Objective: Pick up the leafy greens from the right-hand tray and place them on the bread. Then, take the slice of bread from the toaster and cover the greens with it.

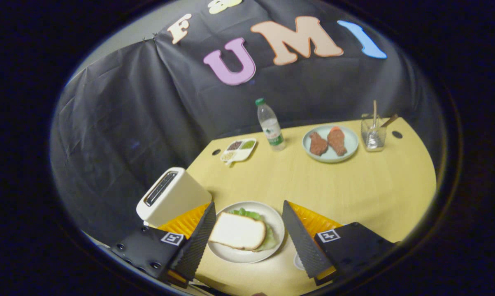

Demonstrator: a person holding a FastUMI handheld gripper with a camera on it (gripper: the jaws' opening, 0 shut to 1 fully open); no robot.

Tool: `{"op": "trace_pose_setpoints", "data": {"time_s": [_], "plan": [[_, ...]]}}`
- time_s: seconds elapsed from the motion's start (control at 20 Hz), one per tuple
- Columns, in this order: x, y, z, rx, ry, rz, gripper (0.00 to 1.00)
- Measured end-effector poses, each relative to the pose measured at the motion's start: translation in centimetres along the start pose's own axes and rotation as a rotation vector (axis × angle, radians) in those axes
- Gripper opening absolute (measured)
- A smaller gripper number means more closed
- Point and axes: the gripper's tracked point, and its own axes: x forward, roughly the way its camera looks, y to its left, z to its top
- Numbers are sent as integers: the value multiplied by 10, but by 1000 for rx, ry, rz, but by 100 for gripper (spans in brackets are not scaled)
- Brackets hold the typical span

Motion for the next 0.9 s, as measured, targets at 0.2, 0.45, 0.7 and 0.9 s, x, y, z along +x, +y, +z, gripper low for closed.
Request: {"op": "trace_pose_setpoints", "data": {"time_s": [0.2, 0.45, 0.7, 0.9], "plan": [[-39, -21, 32, -84, -129, -86, 100], [-79, -44, 61, -159, -278, -183, 100], [-123, -63, 82, -163, -397, -247, 100], [-152, -81, 98, -201, -509, -347, 100]]}}
